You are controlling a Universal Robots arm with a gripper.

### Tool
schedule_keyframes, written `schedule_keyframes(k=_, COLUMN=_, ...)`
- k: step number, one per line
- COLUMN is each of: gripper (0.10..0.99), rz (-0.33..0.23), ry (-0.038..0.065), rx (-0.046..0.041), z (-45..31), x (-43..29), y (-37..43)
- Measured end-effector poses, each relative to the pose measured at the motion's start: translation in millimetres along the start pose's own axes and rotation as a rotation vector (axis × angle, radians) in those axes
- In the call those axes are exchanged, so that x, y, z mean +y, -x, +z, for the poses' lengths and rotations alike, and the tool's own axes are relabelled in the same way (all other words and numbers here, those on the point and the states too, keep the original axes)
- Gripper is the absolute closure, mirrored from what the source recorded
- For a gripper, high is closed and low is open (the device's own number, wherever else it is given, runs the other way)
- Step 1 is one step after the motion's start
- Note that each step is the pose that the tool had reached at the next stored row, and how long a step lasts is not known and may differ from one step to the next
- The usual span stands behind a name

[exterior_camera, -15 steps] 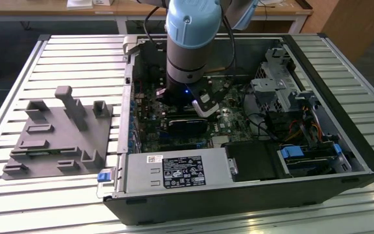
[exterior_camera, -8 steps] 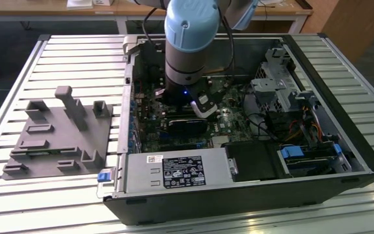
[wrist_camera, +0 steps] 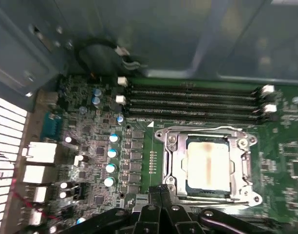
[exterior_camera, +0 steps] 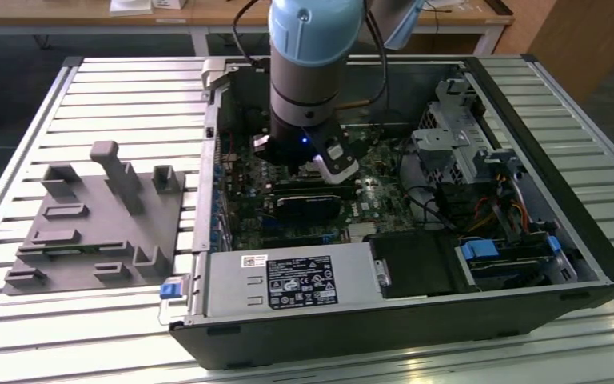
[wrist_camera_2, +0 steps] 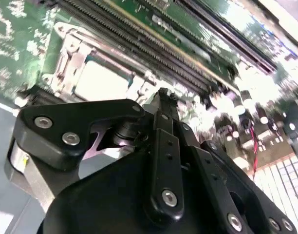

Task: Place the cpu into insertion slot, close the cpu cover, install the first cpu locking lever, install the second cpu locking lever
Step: 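Install the second cpu locking lever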

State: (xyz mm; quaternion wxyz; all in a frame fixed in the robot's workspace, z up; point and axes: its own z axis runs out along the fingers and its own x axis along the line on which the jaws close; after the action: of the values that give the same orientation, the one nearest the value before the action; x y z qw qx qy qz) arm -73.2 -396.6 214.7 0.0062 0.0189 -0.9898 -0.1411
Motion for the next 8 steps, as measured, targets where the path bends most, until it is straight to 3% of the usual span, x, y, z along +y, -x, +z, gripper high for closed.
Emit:
schedule_keyframes(k=4, gripper=0.980, rz=0.000, ry=-0.002, rx=0.0000, z=-12.6, x=3.7, y=-0.1)
schedule_keyframes(k=8, gripper=0.980, rz=0.000, ry=-0.002, rx=0.0000, z=-12.5, x=3.7, y=-0.1)
